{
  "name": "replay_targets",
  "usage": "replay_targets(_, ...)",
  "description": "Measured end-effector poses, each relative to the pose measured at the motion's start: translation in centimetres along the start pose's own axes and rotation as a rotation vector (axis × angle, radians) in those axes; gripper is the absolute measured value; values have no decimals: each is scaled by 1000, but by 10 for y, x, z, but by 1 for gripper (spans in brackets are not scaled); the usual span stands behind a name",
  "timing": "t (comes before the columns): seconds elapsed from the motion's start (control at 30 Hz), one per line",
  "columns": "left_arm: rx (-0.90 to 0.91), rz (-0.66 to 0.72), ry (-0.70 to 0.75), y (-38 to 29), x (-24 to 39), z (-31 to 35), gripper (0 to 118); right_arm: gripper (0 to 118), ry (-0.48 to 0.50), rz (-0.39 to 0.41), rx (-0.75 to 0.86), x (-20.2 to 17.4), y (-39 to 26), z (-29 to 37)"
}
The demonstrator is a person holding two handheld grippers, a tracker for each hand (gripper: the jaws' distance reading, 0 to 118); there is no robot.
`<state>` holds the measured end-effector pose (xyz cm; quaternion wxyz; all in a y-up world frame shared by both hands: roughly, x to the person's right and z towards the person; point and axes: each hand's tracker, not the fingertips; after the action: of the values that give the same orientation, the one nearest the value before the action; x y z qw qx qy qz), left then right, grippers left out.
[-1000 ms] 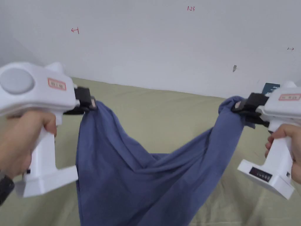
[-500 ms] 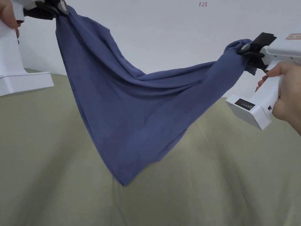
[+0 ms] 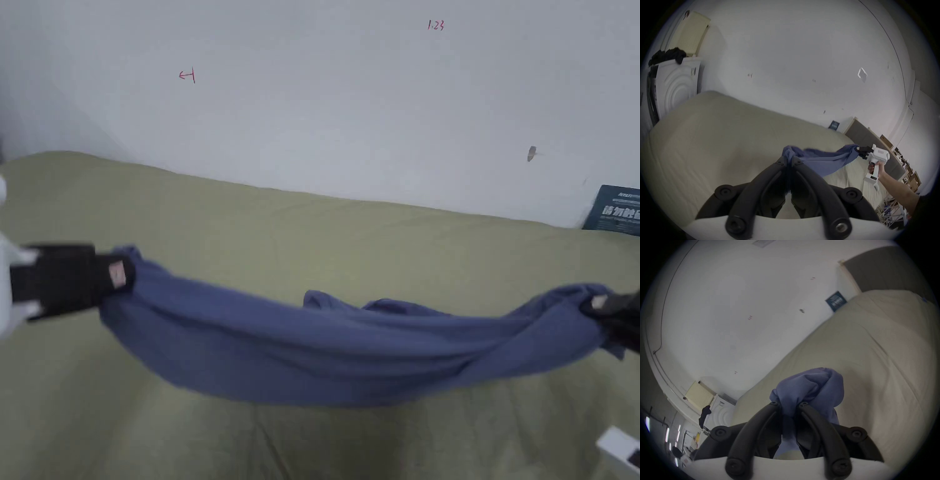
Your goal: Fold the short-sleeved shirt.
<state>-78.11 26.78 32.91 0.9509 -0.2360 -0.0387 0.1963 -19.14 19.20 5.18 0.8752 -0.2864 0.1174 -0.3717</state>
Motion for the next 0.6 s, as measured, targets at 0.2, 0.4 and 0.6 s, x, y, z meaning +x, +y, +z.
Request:
replay_targets(0.2,-199,20,3,-94,8,44,3,17,-98,-89,-53,57,-37,54)
replay_targets(0.4,-376,31,0,-167,13,67,3,17,-144,-118,-66,82,-54,80)
replay_targets(0.6,-468,136,39,-203,16,76,4,18,-341,-154,-105,106,-68,91)
